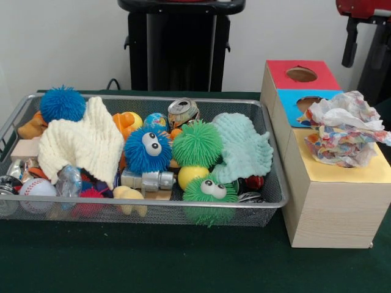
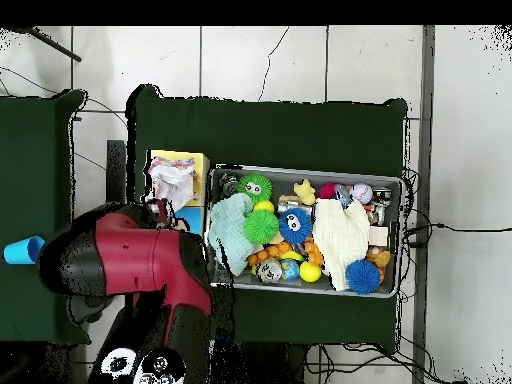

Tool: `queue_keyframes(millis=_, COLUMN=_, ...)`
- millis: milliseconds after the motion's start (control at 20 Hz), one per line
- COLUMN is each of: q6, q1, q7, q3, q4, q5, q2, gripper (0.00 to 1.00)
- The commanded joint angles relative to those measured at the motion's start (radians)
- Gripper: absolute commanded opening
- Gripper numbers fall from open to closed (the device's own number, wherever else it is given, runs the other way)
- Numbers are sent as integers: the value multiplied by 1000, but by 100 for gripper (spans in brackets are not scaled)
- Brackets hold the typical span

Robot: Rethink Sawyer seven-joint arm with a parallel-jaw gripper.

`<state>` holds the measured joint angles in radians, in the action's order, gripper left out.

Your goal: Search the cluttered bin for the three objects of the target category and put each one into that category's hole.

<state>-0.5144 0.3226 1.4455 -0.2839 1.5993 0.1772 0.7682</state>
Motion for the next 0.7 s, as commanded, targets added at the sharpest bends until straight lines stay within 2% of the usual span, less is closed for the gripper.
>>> queue_keyframes(millis=50, q6=-100, q1=-33, q7=174, q3=32, q4=0, q5=-2, q2=38, gripper=100)
queue_keyframes(millis=100, q6=-78, q1=-40, q7=170, q3=41, q4=11, q5=-1, q2=45, gripper=100)
queue_keyframes(millis=150, q6=-56, q1=-47, q7=165, q3=50, q4=22, q5=1, q2=51, gripper=0)
queue_keyframes(millis=550, q6=-34, q1=-61, q7=160, q3=55, q4=26, q5=-14, q2=42, gripper=0)
queue_keyframes(millis=700, q6=3, q1=-74, q7=157, q3=66, q4=27, q5=-19, q2=24, gripper=0)
